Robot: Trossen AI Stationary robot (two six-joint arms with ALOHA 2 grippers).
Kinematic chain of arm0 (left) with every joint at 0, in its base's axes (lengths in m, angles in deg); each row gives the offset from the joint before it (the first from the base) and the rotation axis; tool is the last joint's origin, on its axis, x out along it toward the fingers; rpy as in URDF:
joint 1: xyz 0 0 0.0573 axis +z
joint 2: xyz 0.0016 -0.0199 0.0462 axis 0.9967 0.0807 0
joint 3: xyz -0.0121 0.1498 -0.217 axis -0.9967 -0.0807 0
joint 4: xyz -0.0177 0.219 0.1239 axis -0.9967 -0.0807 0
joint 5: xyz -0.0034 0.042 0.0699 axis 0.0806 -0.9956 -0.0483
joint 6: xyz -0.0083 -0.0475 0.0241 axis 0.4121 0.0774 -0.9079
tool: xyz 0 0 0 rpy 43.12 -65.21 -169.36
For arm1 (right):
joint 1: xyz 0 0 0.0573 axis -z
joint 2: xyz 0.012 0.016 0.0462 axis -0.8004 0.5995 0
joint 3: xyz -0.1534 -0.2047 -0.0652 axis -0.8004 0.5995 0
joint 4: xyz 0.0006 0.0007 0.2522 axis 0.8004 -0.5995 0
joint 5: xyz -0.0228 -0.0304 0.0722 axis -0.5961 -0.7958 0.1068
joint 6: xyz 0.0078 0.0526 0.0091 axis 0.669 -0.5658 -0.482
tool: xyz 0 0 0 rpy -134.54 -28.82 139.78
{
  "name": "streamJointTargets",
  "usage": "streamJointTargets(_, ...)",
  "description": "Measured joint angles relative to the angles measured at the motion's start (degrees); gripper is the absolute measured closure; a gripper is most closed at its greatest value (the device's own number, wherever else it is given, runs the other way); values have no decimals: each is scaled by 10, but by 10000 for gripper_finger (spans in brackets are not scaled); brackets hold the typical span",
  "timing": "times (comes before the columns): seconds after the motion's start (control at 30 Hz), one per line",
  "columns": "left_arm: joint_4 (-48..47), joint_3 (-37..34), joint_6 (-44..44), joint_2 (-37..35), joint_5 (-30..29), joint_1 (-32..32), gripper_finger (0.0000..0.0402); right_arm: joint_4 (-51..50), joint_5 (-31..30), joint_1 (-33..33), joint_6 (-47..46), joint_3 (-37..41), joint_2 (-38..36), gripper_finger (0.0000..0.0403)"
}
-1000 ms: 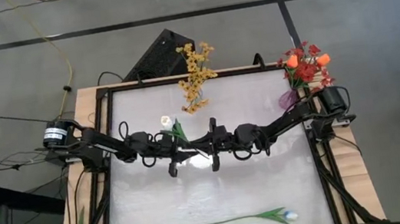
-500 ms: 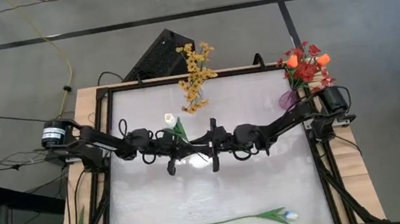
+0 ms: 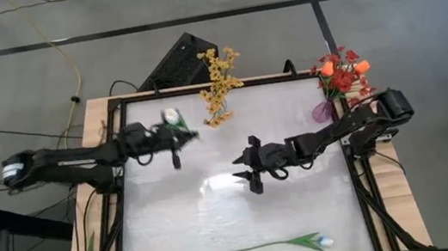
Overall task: Sort flowers into vase by color
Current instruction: Put the top white tulip into the transparent vase
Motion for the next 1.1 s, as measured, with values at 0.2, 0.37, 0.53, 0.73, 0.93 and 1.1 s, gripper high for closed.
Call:
streamJointTargets(0.2, -8, 0, -9, -51, -25, 140, 401, -13, 0, -7, -9, 0, 5, 187)
streamJointTargets(0.37, 57, 7, 62, 9, 72, 276, 401, -10, 0, -5, -6, 0, 13, 191)
streamJointTargets(0.53, 103, 70, 160, 127, 241, 347, 401, 0, -1, -5, -15, 0, 13, 193)
streamJointTargets(0.73, 141, 159, 193, 255, 307, 329, 401, 1, -1, -8, -21, 0, 13, 193)
streamJointTargets(0.93, 152, 206, 195, 311, 307, 325, 401, -11, -1, -17, -35, 0, 13, 193)
streamJointTargets(1.1, 156, 219, 190, 316, 291, 325, 401, -22, -1, -22, -35, 0, 13, 193)
